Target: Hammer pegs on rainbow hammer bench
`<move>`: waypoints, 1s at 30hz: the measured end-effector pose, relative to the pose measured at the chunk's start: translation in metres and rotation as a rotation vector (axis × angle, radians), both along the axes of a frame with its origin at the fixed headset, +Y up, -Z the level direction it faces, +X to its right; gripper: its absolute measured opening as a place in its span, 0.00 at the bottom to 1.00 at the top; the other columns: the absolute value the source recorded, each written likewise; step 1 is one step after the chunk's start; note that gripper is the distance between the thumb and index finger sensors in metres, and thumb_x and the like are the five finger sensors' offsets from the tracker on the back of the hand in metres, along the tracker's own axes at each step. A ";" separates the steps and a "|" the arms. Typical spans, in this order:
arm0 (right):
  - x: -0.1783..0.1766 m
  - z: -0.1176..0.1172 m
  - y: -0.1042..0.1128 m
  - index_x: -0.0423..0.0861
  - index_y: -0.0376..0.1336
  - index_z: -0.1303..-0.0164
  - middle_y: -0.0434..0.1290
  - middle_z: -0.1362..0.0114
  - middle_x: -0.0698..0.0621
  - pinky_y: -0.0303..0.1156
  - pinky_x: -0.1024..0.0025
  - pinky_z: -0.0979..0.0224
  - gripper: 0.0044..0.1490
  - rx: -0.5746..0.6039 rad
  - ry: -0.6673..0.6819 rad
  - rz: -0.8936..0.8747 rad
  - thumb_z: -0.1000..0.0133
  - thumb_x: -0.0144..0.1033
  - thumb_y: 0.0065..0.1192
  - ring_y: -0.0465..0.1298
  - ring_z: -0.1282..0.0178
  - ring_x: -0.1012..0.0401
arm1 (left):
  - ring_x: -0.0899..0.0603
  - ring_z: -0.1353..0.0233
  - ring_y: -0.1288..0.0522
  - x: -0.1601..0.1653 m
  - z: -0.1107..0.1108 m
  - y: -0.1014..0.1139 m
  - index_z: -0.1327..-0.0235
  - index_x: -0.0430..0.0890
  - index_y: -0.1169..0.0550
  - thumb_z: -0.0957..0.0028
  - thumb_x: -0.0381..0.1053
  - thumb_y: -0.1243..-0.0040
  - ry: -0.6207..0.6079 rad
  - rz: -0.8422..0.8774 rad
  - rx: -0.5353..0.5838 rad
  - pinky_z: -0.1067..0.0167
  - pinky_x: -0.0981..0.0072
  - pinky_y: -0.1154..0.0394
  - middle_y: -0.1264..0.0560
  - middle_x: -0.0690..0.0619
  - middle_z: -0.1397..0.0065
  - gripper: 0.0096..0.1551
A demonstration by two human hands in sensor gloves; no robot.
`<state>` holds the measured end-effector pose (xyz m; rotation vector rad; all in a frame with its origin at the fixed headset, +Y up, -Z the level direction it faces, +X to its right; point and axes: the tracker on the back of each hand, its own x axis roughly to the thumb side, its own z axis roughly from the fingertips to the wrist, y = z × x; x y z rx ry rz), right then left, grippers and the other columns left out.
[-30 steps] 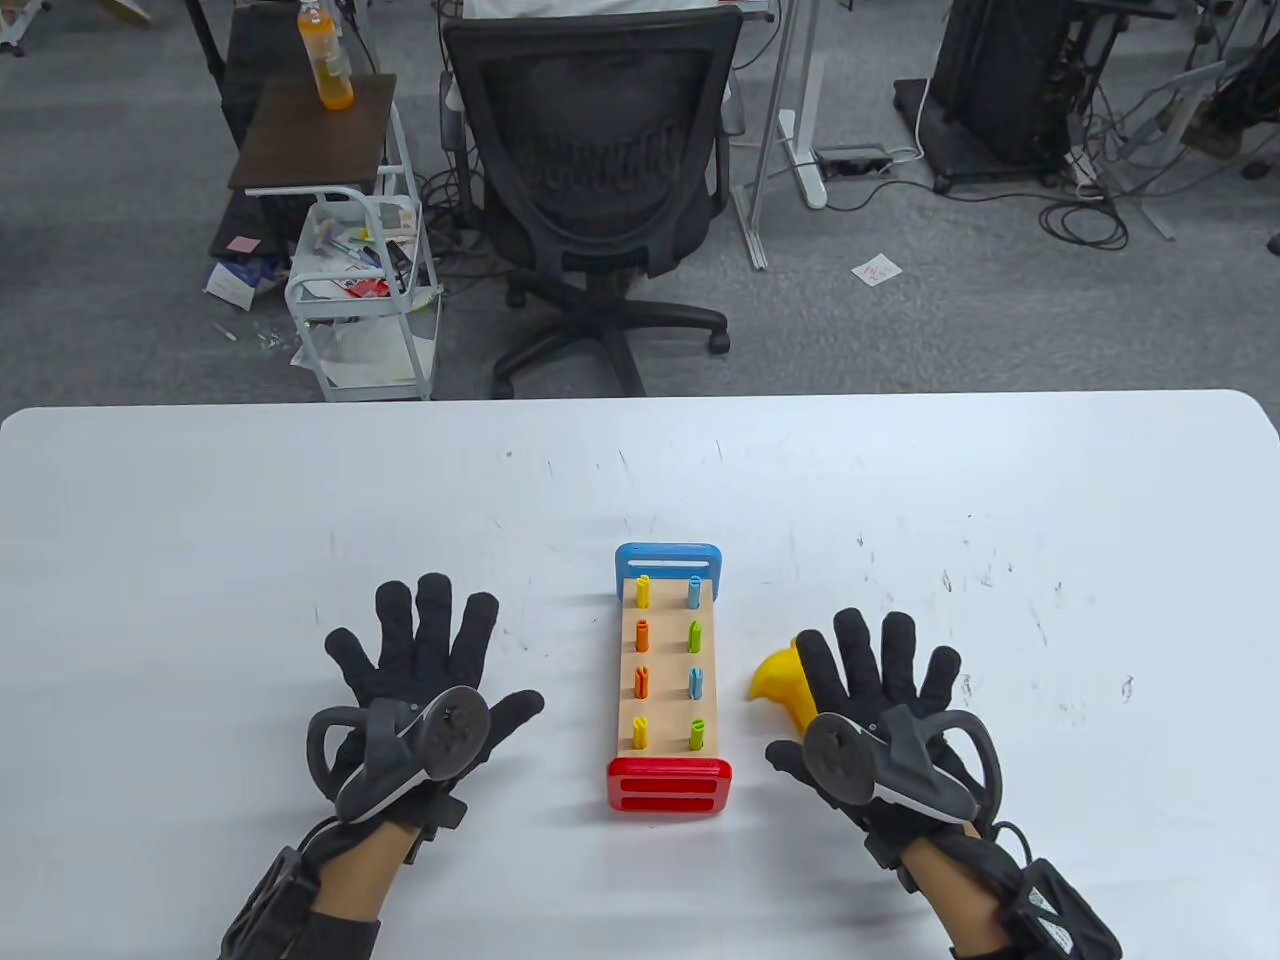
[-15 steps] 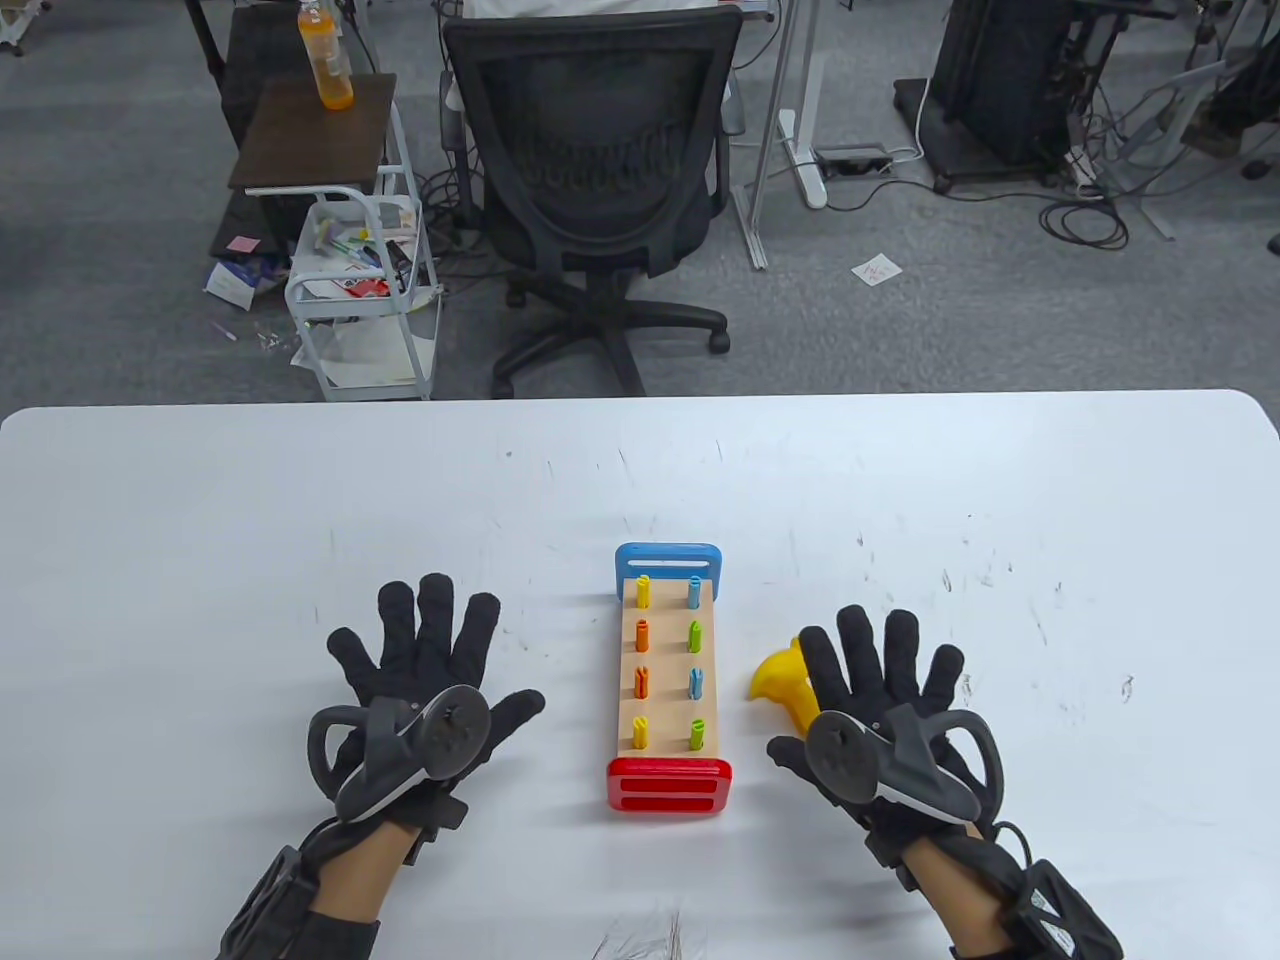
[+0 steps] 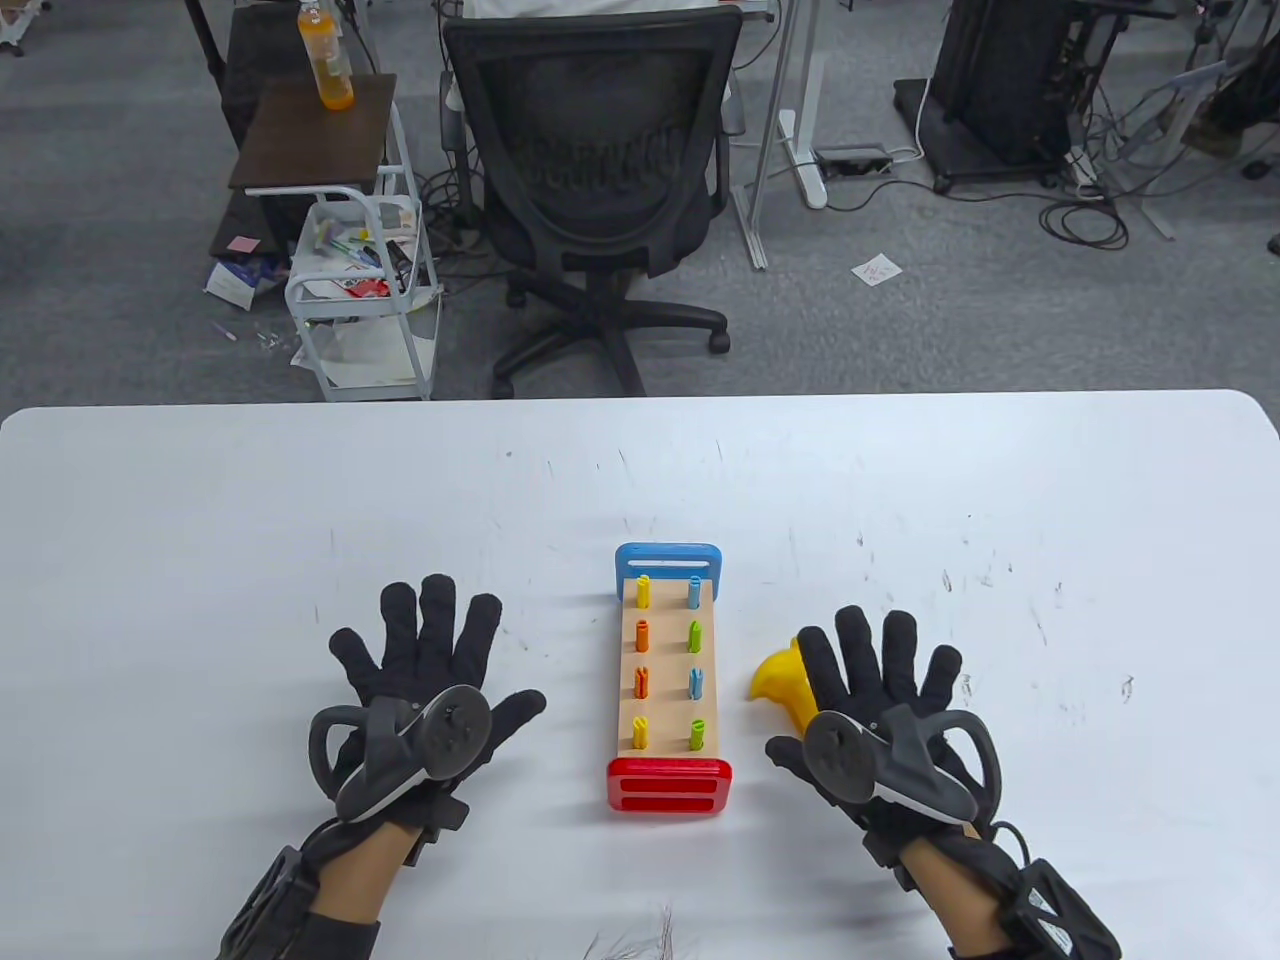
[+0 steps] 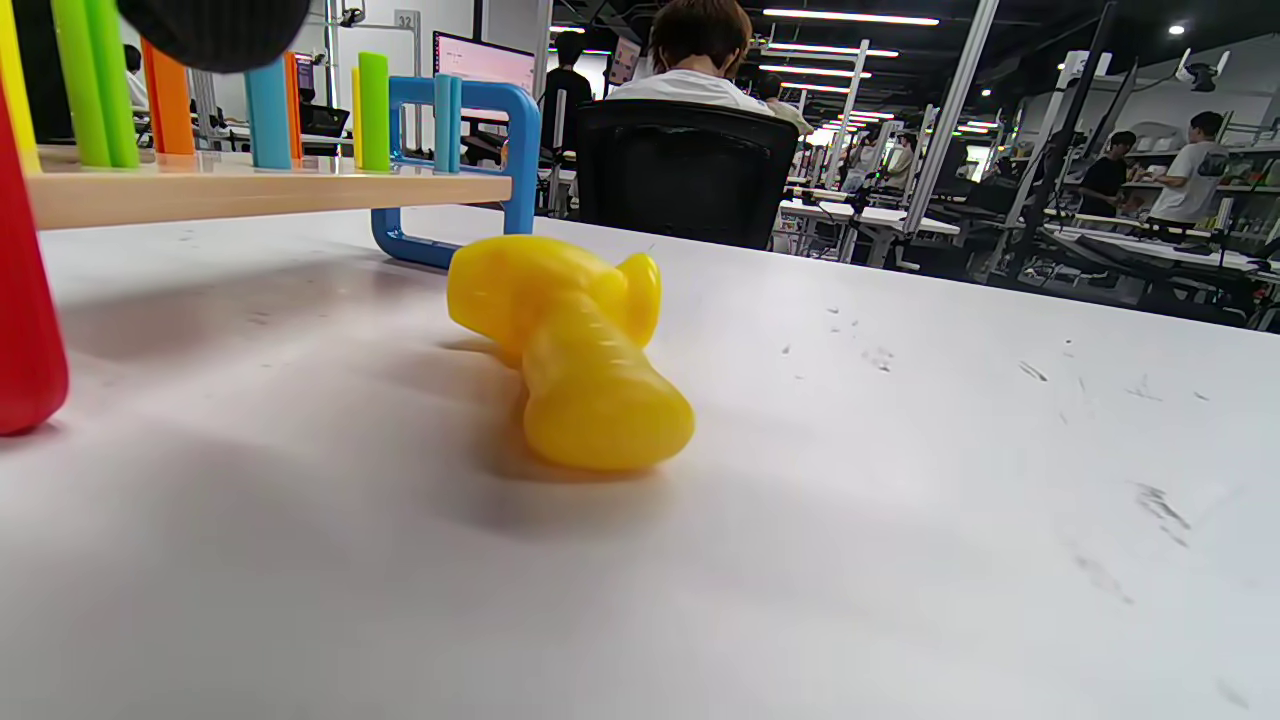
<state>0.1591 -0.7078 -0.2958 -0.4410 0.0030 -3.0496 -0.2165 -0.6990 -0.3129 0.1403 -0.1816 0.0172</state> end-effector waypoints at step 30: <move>-0.011 -0.042 -0.053 0.36 0.55 0.18 0.70 0.25 0.35 0.67 0.34 0.29 0.40 -0.126 -0.229 0.164 0.33 0.47 0.57 0.75 0.35 0.39 | 0.26 0.12 0.60 0.008 0.001 -0.005 0.10 0.56 0.53 0.49 0.84 0.62 -0.006 -0.017 -0.055 0.31 0.13 0.59 0.60 0.41 0.08 0.57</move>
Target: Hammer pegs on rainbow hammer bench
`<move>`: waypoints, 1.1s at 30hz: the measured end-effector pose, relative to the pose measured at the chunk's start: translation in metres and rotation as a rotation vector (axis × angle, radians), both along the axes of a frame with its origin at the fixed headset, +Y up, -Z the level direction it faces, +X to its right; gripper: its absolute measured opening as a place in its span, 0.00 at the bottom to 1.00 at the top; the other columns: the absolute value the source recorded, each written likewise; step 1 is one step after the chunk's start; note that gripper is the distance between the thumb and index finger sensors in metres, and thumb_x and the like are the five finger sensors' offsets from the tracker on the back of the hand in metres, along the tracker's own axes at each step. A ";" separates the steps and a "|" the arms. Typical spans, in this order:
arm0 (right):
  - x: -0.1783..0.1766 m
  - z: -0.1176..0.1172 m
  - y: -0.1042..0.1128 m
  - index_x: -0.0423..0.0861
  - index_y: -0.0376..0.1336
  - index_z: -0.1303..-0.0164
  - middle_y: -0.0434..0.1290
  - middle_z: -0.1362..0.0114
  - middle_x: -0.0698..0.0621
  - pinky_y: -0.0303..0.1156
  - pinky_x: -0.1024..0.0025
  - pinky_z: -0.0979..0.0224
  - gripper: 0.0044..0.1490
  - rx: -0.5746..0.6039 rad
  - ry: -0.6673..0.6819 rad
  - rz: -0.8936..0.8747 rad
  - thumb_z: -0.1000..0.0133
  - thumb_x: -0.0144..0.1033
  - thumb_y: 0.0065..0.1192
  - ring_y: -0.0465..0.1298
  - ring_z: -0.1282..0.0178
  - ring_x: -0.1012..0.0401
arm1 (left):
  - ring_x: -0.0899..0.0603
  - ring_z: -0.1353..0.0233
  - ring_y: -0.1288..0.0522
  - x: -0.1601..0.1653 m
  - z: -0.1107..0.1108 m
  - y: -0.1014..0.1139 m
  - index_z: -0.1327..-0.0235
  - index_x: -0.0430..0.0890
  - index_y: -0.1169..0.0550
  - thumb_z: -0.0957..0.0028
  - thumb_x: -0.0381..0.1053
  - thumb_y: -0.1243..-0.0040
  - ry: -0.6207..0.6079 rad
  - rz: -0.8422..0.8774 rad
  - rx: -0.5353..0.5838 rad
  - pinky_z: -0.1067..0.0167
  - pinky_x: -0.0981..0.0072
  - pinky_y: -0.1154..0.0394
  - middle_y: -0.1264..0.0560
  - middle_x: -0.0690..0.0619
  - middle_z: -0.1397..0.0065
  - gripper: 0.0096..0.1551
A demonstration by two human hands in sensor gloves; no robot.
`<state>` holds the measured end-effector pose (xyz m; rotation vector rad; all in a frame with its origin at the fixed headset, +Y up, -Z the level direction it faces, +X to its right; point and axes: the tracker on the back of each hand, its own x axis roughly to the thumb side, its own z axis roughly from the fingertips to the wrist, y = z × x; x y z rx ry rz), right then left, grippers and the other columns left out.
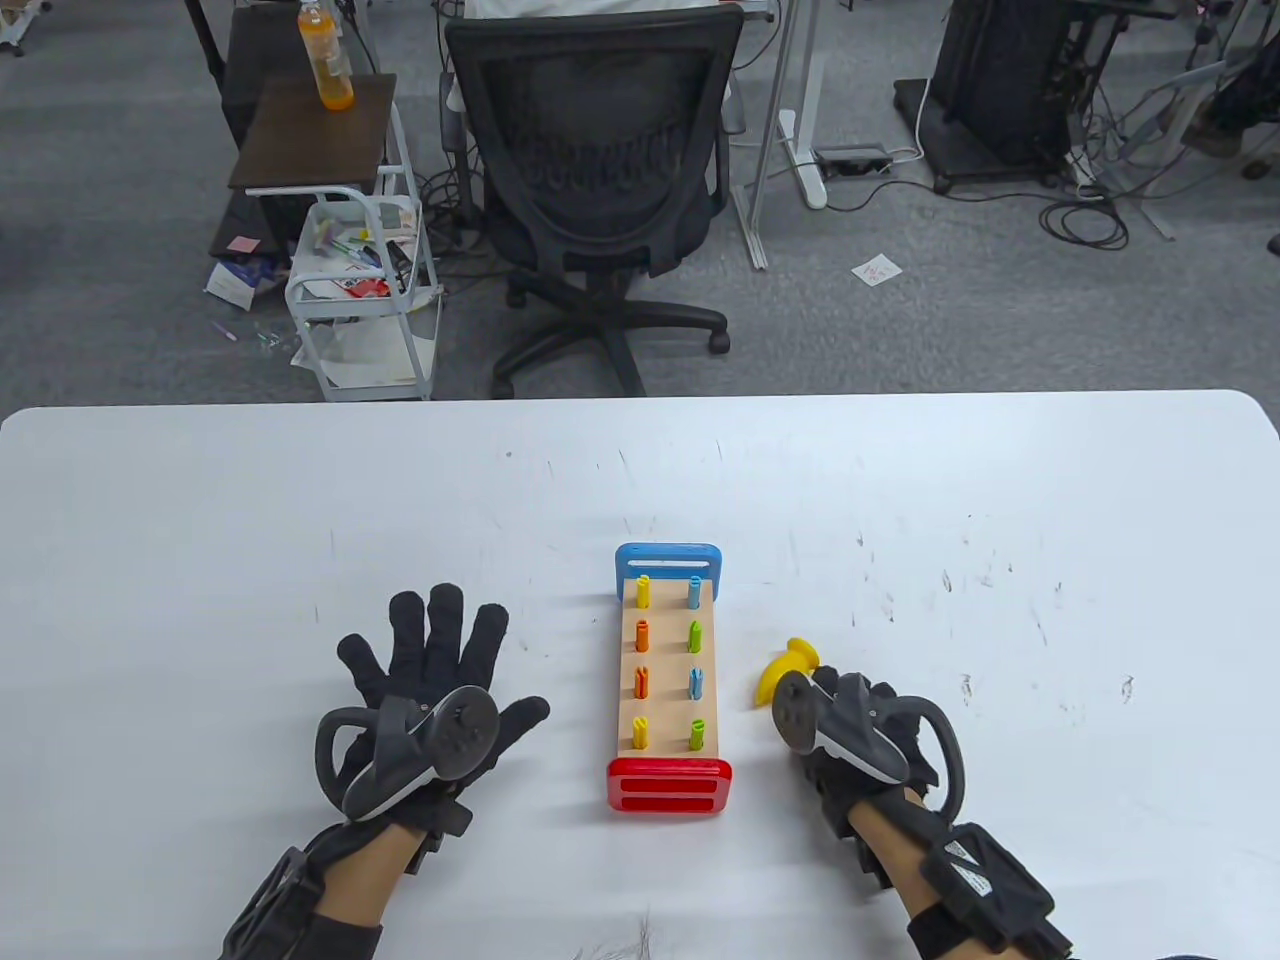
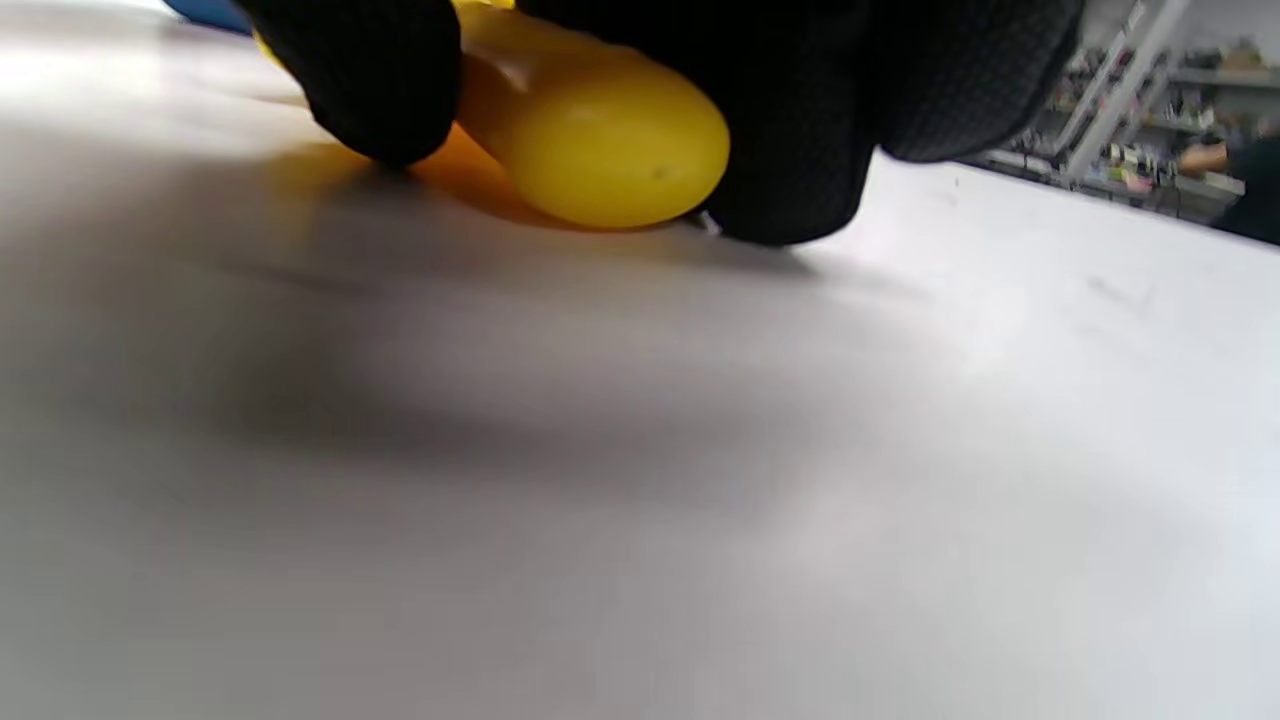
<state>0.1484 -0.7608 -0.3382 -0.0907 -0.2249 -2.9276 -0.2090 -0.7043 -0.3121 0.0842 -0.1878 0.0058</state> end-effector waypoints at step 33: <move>0.018 0.021 0.050 0.35 0.64 0.27 0.84 0.50 0.44 0.81 0.47 0.47 0.39 0.306 0.051 -0.314 0.35 0.51 0.48 0.85 0.64 0.55 | 0.40 0.34 0.22 0.101 0.052 -0.010 0.26 0.63 0.27 0.46 0.76 0.52 -0.408 0.101 0.105 0.30 0.36 0.29 0.29 0.45 0.23 0.37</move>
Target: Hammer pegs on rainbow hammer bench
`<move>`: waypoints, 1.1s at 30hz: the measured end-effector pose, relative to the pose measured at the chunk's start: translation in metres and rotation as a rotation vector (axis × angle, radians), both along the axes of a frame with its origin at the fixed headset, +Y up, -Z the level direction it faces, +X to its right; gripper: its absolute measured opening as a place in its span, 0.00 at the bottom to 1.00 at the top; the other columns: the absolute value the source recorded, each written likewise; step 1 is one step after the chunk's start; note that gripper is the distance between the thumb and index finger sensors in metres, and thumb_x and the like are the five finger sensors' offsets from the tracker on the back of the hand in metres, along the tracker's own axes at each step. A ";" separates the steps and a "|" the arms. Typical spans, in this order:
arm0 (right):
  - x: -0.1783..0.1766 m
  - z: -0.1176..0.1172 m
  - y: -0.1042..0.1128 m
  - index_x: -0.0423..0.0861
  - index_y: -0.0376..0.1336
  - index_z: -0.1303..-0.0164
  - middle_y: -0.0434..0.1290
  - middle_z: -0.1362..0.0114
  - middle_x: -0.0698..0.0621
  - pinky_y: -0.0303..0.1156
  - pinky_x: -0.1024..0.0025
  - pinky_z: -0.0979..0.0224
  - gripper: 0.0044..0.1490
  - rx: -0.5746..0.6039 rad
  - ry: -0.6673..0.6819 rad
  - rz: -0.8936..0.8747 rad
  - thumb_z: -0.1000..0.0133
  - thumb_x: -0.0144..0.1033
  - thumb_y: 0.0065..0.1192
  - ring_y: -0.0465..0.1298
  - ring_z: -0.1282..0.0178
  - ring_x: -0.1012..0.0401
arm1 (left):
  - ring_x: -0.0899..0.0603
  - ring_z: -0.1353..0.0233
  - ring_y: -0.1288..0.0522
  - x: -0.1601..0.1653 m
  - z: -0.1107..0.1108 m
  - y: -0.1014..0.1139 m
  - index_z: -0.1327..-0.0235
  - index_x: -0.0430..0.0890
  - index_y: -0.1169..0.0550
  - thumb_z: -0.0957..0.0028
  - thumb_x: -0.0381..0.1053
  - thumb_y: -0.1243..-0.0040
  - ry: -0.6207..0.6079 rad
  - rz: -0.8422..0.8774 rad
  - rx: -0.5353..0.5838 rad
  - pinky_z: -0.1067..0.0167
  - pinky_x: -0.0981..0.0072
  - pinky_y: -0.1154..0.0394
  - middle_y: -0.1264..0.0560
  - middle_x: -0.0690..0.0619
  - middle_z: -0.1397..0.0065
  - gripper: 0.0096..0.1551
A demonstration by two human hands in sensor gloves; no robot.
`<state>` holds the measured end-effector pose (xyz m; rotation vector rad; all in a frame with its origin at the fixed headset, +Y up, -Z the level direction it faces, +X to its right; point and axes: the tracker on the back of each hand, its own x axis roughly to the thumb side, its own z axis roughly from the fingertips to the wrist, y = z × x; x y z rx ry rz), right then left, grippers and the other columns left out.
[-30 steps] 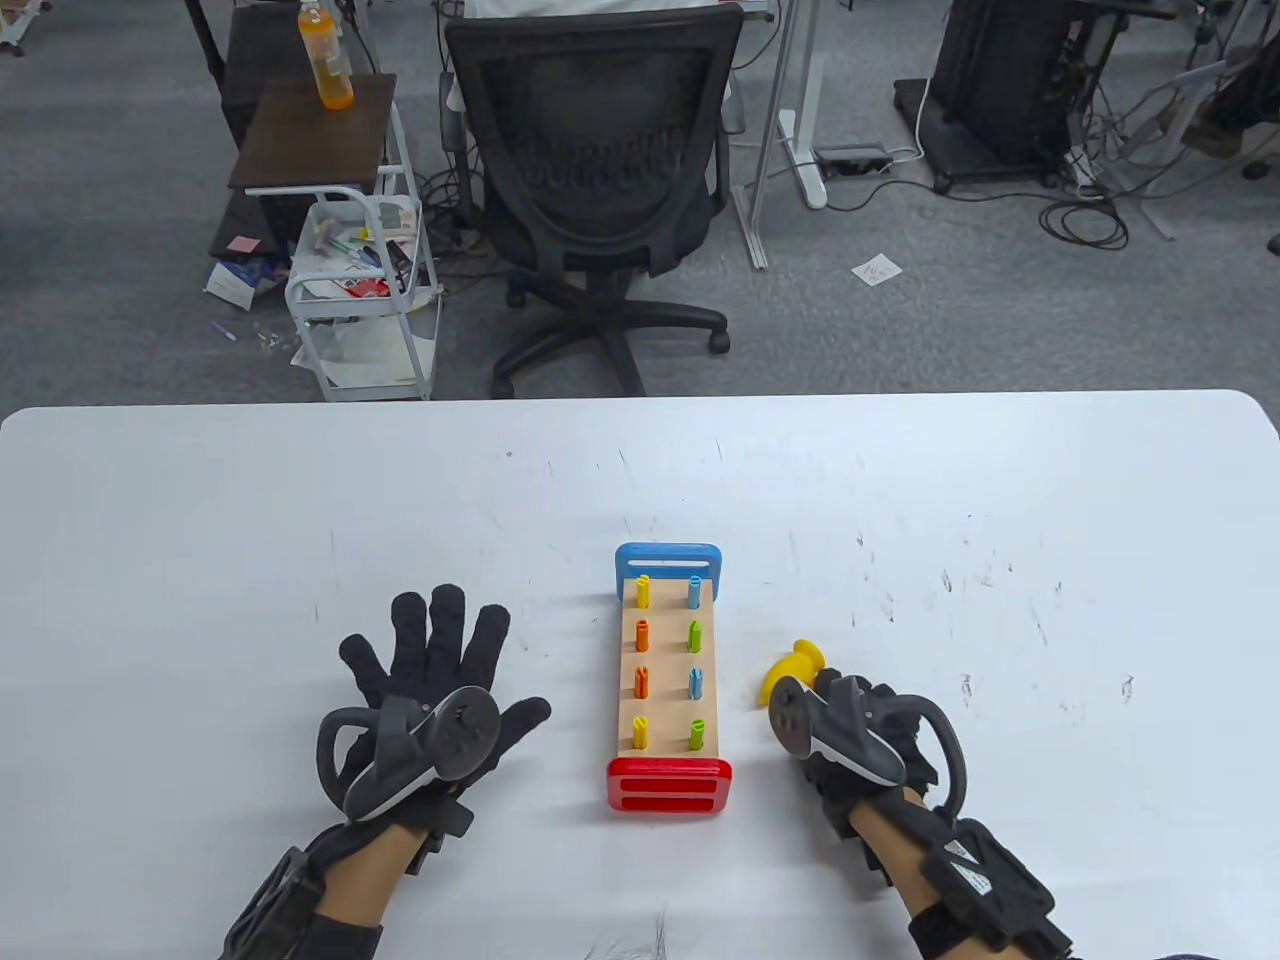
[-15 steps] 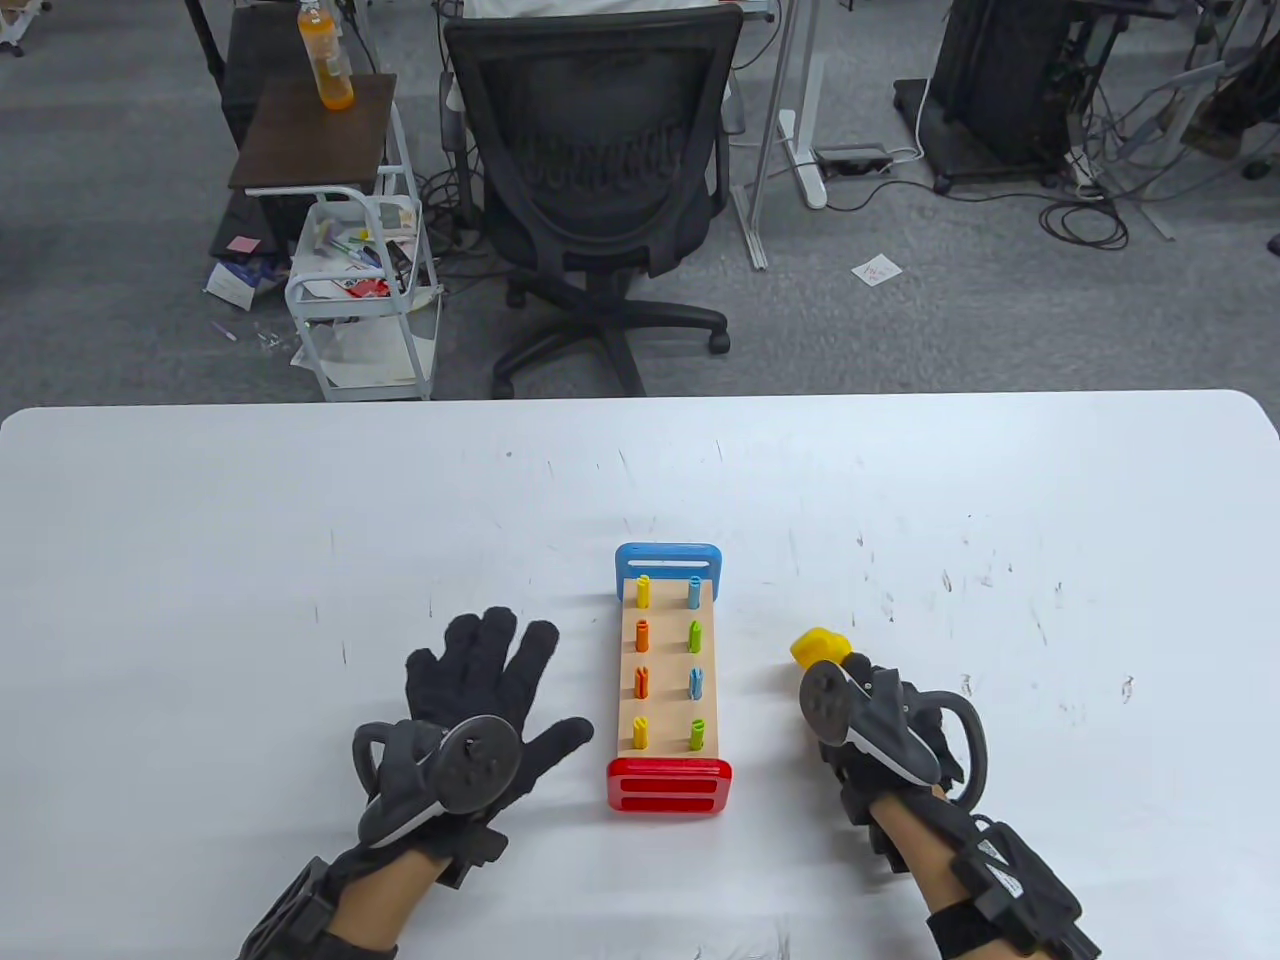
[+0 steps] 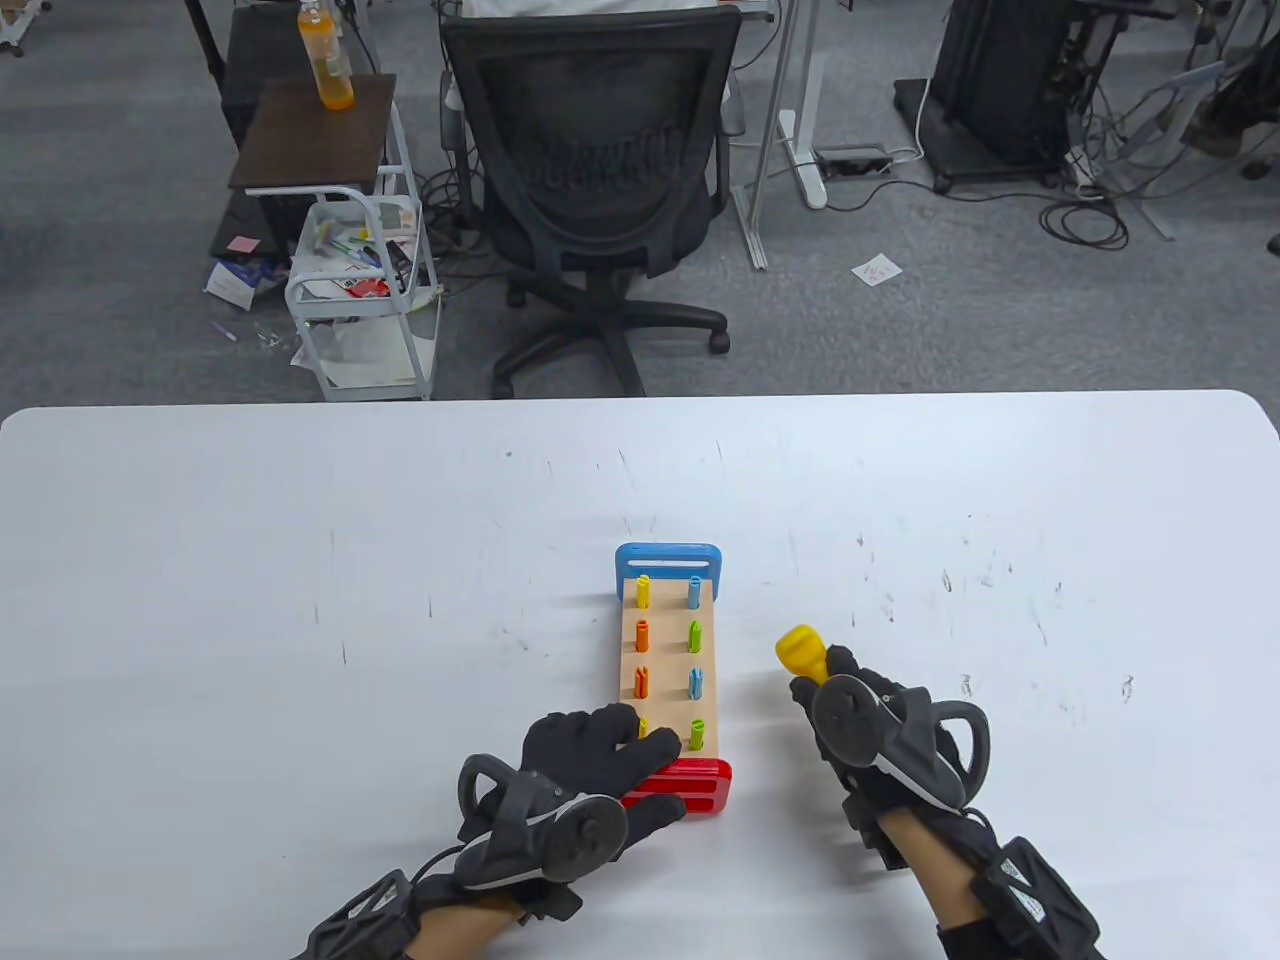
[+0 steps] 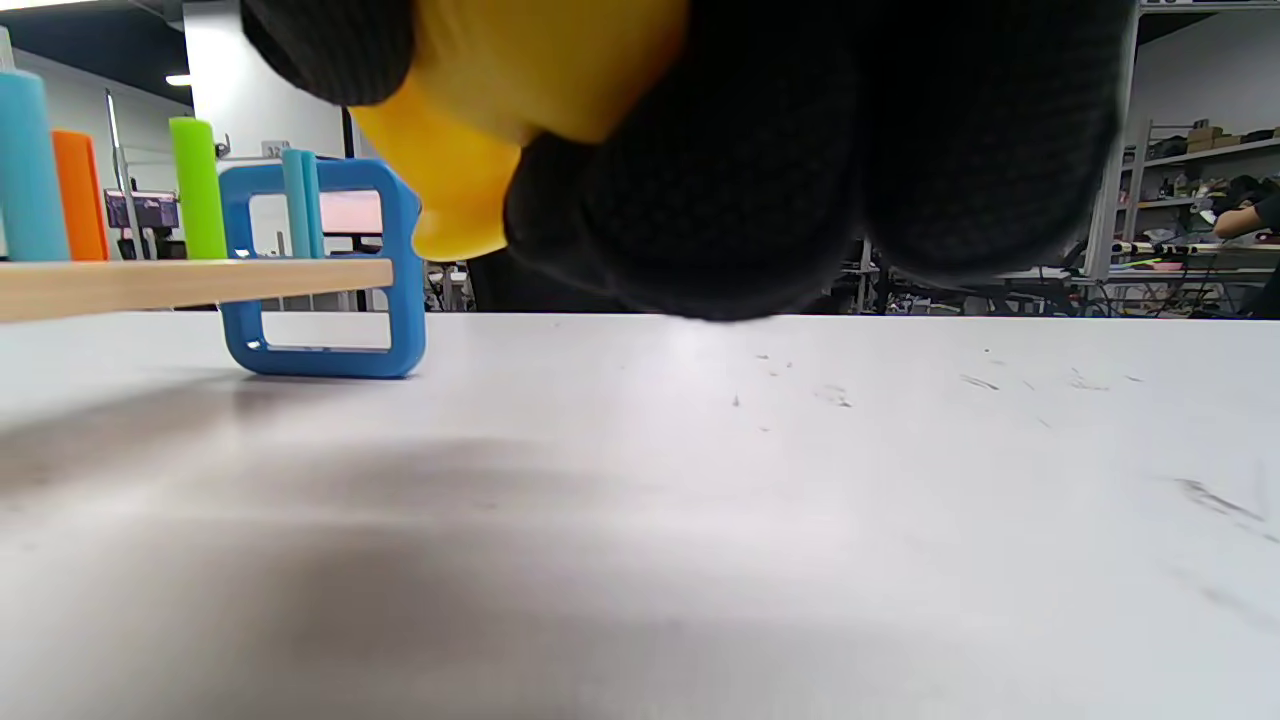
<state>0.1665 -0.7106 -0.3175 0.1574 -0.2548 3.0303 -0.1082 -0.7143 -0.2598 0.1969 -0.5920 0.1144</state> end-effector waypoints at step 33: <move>-0.045 -0.054 0.093 0.36 0.69 0.32 0.86 0.57 0.46 0.83 0.54 0.55 0.38 0.366 0.135 -0.484 0.34 0.54 0.46 0.84 0.74 0.59 | 0.46 0.52 0.19 0.006 -0.022 -0.022 0.34 0.56 0.28 0.44 0.71 0.60 -0.027 -0.001 -0.164 0.37 0.43 0.23 0.25 0.46 0.37 0.33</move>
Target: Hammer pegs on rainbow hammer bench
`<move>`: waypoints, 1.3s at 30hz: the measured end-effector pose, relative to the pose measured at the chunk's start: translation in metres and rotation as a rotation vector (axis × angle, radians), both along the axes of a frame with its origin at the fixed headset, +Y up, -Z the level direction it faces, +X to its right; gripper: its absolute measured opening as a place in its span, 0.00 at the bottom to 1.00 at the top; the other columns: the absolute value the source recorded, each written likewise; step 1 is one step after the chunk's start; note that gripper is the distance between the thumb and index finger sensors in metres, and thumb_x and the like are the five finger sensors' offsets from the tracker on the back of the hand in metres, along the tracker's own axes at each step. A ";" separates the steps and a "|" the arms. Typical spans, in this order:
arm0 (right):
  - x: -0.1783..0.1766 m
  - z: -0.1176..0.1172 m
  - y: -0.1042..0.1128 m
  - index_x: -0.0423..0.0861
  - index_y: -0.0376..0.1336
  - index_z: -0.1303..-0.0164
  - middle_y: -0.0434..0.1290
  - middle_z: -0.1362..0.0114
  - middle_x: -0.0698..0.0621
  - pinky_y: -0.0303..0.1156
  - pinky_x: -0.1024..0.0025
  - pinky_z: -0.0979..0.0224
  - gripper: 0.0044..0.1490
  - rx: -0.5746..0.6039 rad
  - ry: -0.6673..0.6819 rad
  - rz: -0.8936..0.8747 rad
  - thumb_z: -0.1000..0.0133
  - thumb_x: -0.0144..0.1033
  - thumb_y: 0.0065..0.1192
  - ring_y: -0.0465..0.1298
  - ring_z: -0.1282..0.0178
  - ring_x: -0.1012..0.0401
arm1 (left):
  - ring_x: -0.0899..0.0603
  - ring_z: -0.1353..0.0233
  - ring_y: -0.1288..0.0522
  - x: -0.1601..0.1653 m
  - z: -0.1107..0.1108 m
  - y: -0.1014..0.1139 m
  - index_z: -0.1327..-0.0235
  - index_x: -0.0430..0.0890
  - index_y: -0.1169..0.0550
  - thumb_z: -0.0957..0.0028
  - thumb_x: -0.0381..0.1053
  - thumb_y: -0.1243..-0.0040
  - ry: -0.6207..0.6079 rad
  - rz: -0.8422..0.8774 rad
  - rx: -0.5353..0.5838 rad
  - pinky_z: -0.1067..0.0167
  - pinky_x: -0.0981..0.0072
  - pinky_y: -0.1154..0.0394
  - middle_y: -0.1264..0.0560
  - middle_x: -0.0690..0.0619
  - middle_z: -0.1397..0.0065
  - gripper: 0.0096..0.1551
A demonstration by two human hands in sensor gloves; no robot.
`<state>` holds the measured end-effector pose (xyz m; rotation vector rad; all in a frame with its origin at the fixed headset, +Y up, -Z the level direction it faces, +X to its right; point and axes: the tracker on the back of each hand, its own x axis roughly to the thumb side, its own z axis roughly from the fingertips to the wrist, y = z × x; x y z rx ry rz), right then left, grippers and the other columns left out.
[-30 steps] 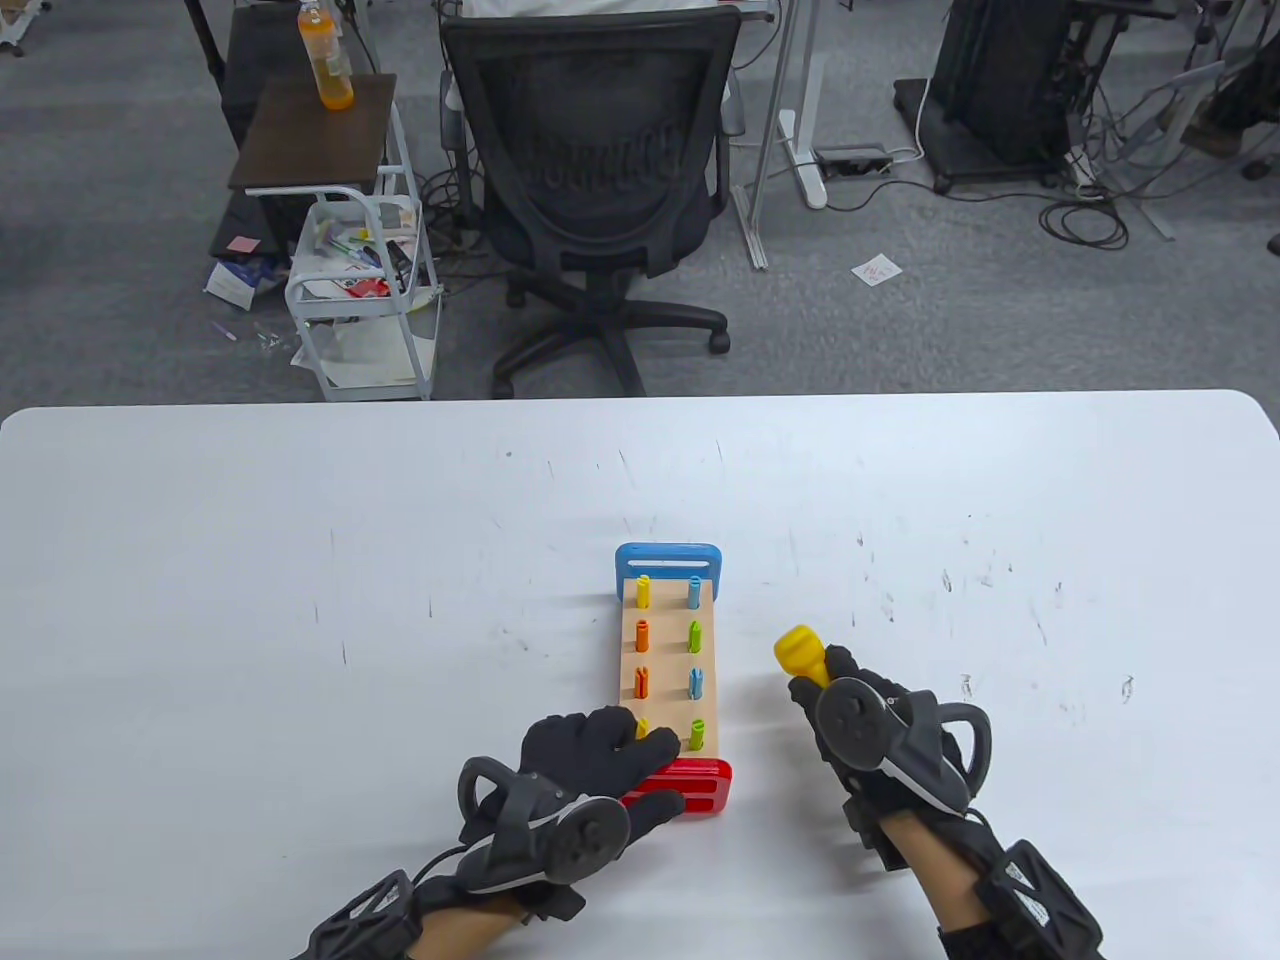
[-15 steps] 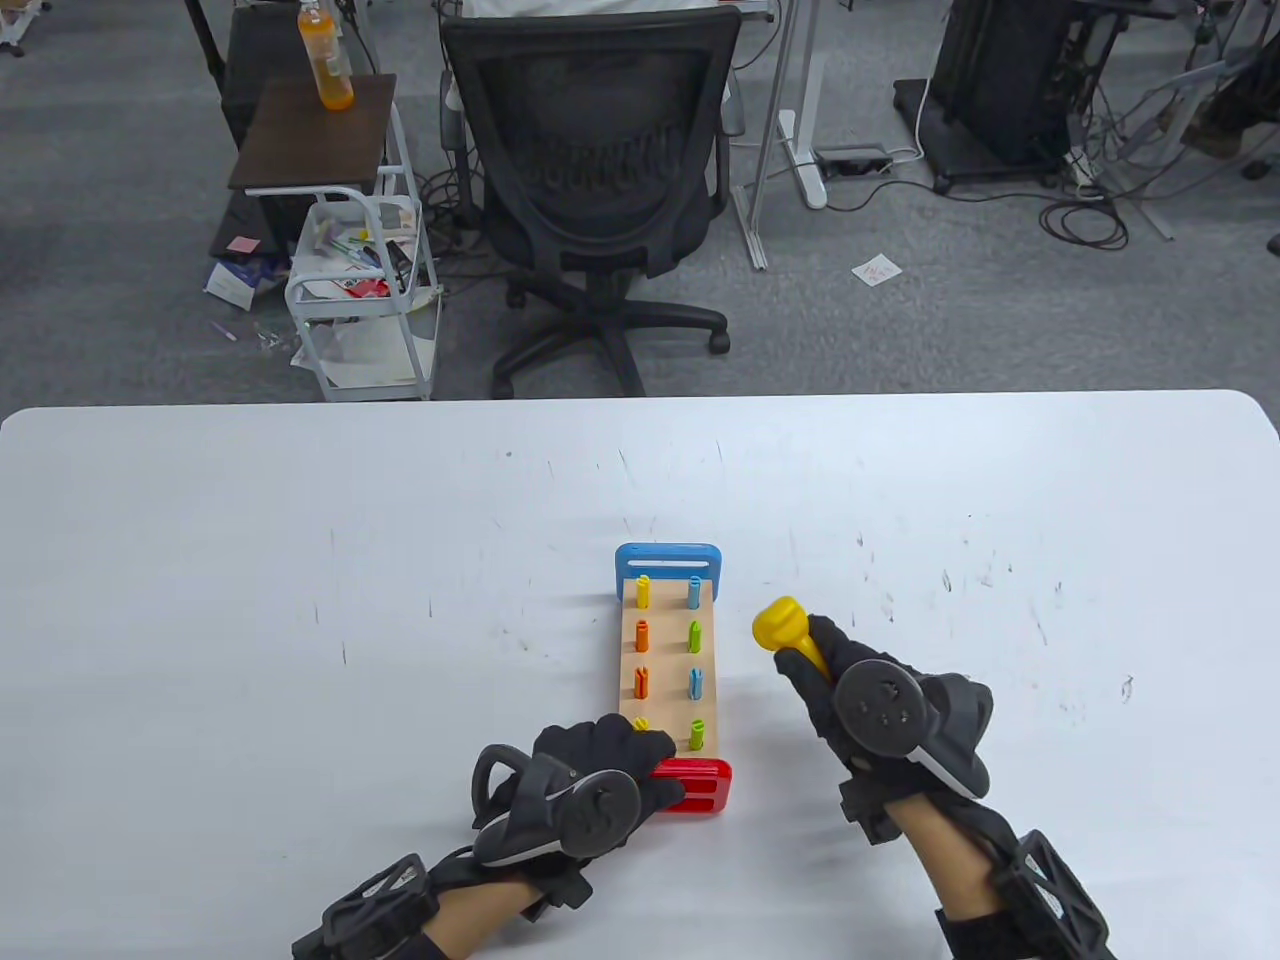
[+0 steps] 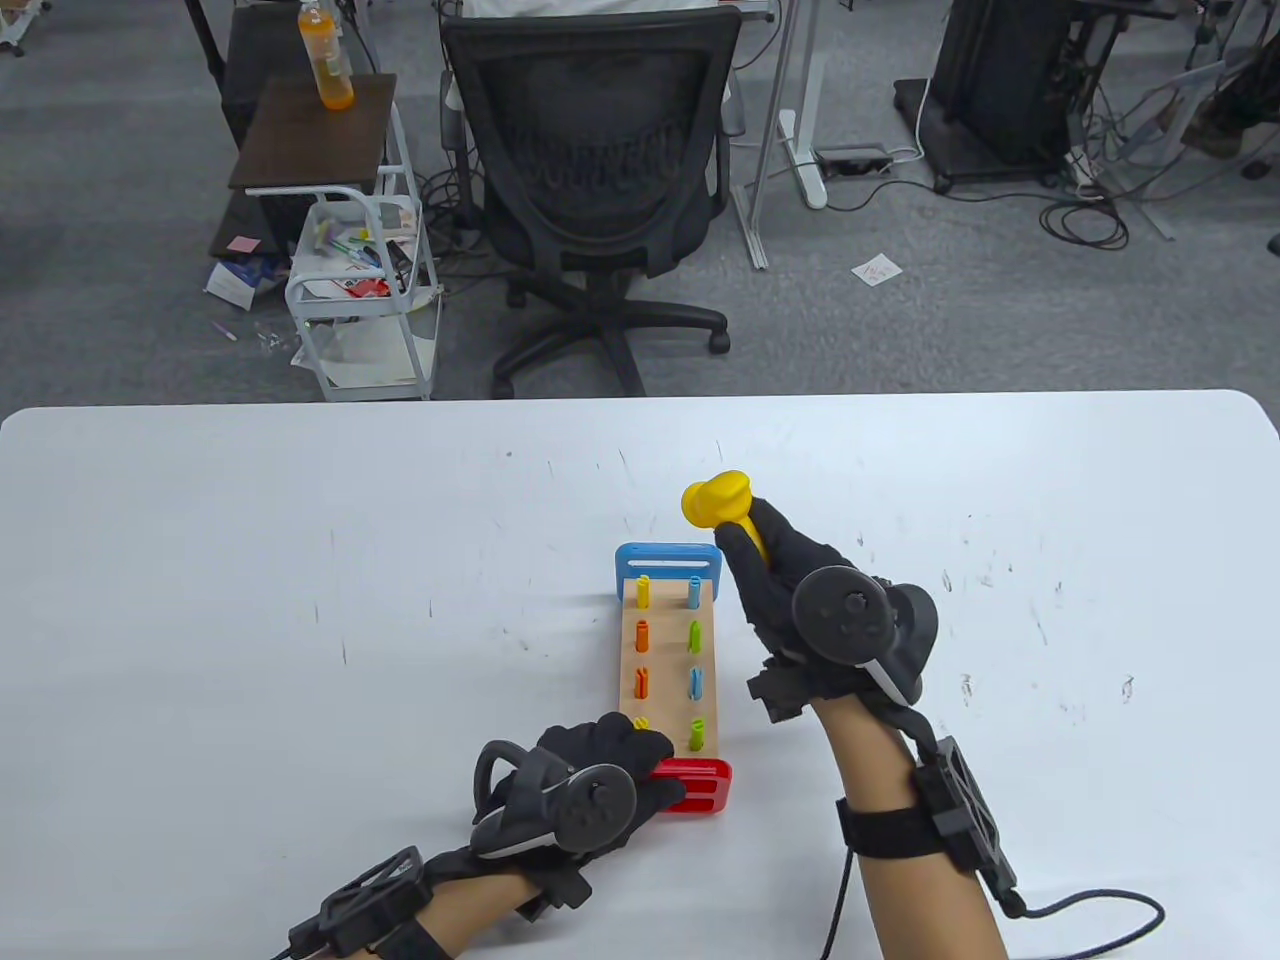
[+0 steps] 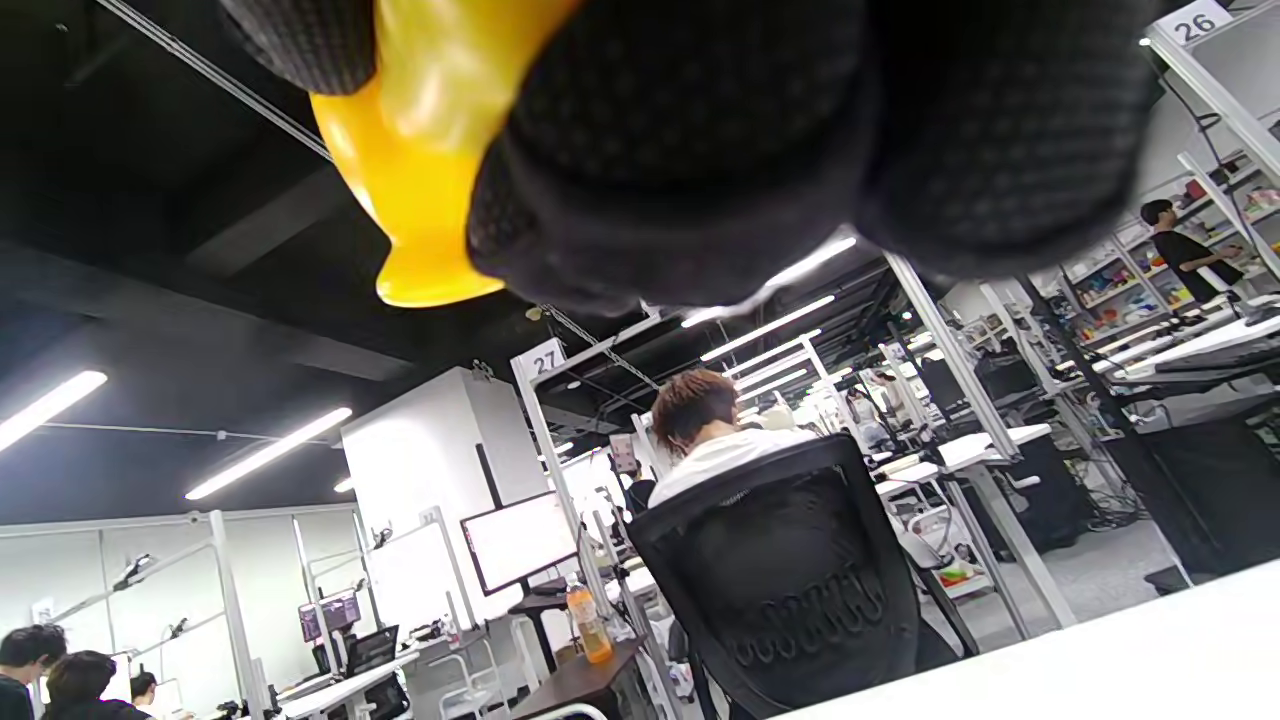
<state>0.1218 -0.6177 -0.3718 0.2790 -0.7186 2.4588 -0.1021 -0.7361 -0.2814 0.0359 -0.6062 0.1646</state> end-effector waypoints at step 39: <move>0.010 -0.013 -0.051 0.37 0.65 0.28 0.84 0.53 0.45 0.82 0.51 0.51 0.39 -0.042 0.048 -0.124 0.35 0.54 0.43 0.84 0.70 0.57 | 0.47 0.52 0.18 -0.002 0.000 -0.001 0.33 0.56 0.28 0.43 0.72 0.59 0.000 0.027 0.004 0.37 0.44 0.23 0.25 0.46 0.37 0.33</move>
